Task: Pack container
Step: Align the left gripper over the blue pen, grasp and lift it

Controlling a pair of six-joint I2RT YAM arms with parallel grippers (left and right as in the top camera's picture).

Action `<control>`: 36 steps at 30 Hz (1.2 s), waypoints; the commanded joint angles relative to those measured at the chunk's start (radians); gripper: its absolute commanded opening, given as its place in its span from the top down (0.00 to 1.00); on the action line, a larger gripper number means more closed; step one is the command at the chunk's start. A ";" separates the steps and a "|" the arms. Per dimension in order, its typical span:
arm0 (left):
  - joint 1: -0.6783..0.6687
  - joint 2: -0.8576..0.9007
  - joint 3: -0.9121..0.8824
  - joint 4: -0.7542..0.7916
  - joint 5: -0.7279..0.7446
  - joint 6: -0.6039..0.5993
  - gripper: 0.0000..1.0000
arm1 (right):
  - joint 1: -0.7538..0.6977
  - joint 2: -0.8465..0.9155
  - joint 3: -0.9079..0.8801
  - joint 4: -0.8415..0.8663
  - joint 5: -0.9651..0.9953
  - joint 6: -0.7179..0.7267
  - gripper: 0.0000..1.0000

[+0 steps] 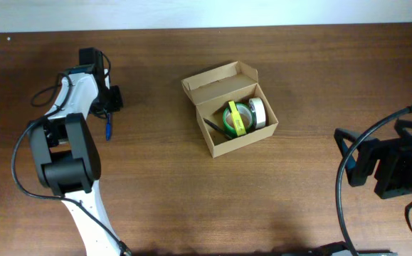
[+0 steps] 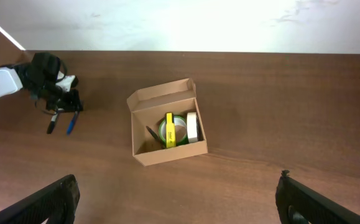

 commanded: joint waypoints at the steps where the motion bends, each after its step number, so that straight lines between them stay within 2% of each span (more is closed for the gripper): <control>1: 0.024 0.101 -0.037 -0.001 -0.017 -0.013 0.71 | -0.008 -0.003 -0.003 -0.006 0.009 -0.010 0.01; 13: 0.024 0.101 -0.132 0.052 -0.013 -0.013 0.80 | -0.008 -0.012 -0.003 -0.006 0.010 -0.010 0.01; 14: 0.024 0.101 -0.140 0.057 -0.014 -0.013 0.83 | -0.008 -0.013 -0.003 -0.006 0.010 -0.010 0.01; 16: 0.024 0.101 -0.158 0.068 -0.014 -0.013 0.96 | -0.008 -0.014 -0.003 -0.006 0.010 -0.010 0.01; 17: 0.024 0.101 -0.163 0.071 -0.014 -0.013 0.98 | -0.008 -0.014 -0.003 -0.006 0.009 -0.010 0.01; 28: 0.024 0.100 -0.165 0.071 -0.012 -0.007 0.98 | -0.008 -0.014 -0.003 -0.006 0.009 -0.010 0.01; 31: 0.024 0.096 -0.165 0.066 0.040 0.014 0.98 | -0.008 -0.014 -0.003 -0.006 0.009 -0.010 0.01; 36: 0.021 0.059 -0.159 0.048 0.047 0.018 0.98 | -0.008 -0.014 -0.003 -0.006 0.010 -0.010 0.01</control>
